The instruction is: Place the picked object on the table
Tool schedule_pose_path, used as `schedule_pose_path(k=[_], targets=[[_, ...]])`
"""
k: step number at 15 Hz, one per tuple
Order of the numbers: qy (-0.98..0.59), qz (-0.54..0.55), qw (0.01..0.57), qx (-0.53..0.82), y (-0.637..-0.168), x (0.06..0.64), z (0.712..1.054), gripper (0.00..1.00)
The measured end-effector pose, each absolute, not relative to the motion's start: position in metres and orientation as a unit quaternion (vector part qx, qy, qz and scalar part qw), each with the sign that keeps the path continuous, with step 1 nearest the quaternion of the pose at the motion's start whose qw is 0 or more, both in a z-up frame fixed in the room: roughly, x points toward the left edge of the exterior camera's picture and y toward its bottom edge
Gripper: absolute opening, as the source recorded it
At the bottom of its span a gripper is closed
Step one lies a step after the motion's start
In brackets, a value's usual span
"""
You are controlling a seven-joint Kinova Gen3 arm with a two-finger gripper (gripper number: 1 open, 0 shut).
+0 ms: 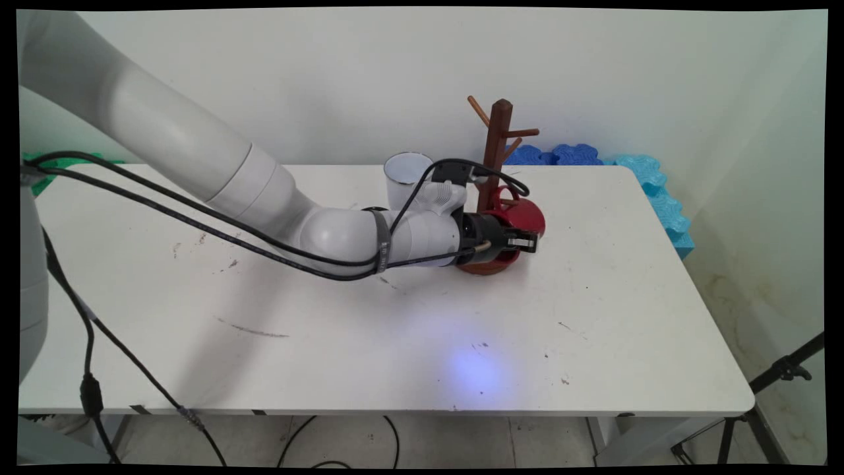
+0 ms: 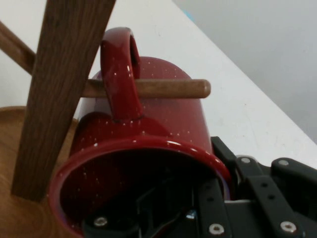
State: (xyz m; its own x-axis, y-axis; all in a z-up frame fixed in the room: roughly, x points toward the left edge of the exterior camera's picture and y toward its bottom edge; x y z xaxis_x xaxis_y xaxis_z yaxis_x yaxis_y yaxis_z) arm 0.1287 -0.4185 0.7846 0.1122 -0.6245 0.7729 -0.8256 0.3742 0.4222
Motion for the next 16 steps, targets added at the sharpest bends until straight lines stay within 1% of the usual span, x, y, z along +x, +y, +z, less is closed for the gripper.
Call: schedule_pose_path(k=[16], targets=[[-0.661,0.083,0.521,0.533,-0.391,0.130,0.814,0.00]])
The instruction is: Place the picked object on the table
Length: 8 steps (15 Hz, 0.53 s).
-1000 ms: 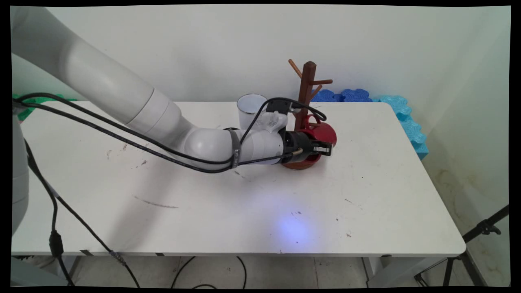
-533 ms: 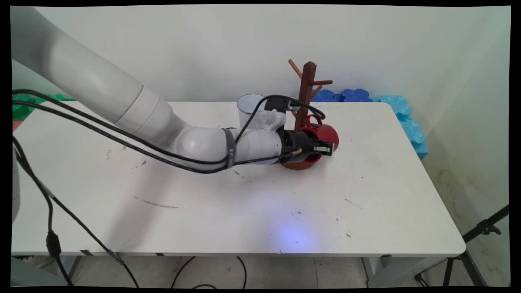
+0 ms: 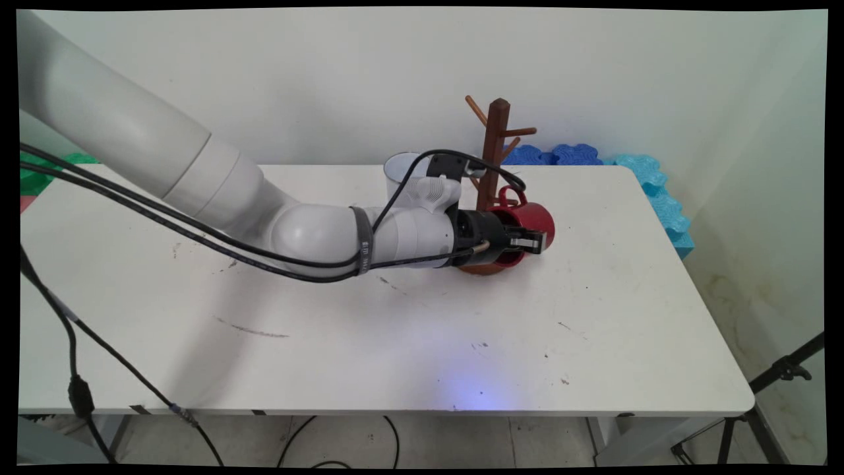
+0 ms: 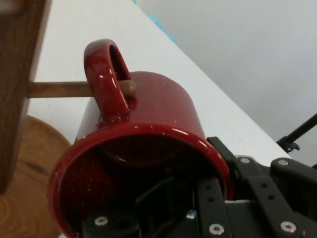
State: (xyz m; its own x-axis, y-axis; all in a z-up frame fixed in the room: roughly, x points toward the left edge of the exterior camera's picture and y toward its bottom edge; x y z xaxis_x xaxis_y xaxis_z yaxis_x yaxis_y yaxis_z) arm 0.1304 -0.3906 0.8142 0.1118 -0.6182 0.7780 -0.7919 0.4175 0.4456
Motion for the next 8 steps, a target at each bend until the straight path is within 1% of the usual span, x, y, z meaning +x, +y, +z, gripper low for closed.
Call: schedule_pose_path(k=[8], targets=[[-0.664,0.068,0.532,0.522,-0.371,0.131,0.833,0.00]])
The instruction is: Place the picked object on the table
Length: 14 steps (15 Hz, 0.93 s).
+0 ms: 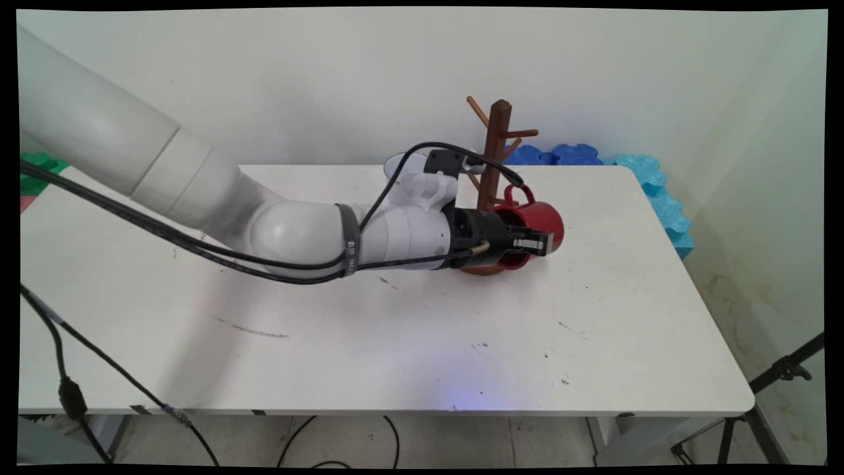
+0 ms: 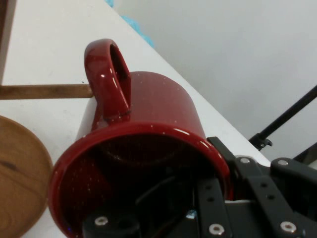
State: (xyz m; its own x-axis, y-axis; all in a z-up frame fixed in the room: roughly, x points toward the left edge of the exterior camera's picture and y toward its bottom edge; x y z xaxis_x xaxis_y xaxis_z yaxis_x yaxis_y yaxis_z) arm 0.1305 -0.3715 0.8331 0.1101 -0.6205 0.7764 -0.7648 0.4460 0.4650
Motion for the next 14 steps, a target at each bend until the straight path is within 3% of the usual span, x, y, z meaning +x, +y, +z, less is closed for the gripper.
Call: schedule_pose_path(k=[7,14], targets=[[-0.679,0.047,0.524,0.512,-0.353,0.140,0.853,0.00],[-0.752,0.025,0.470,0.462,-0.331,0.176,0.875,0.00]])
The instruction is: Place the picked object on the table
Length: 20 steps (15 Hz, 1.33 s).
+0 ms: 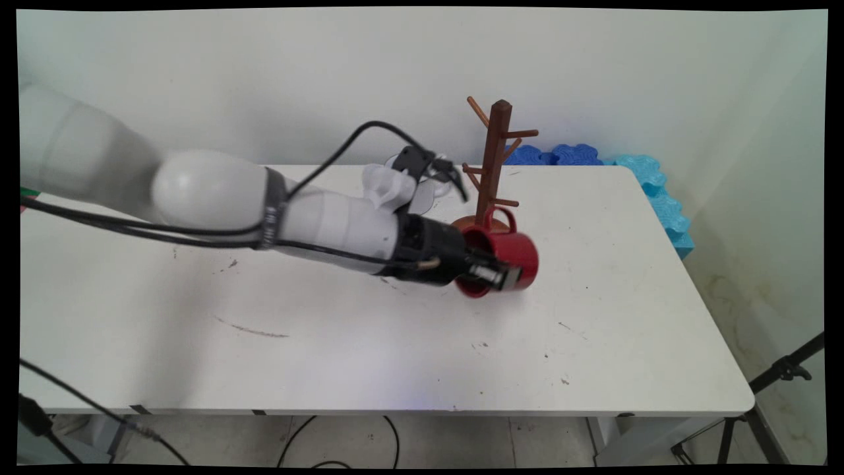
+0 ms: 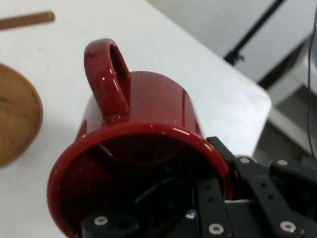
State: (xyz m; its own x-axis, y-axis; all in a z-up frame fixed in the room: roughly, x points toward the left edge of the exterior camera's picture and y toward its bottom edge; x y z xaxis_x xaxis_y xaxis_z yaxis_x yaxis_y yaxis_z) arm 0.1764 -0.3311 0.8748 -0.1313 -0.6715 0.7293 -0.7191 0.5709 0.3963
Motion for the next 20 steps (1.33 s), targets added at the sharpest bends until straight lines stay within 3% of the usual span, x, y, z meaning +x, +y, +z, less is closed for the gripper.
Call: schedule_pose_path(k=[8,20], targets=[[-0.839,0.030,0.380,0.388,-0.331,0.223,0.893,0.00],[-0.926,0.036,0.250,0.282,-0.372,0.258,0.953,0.00]])
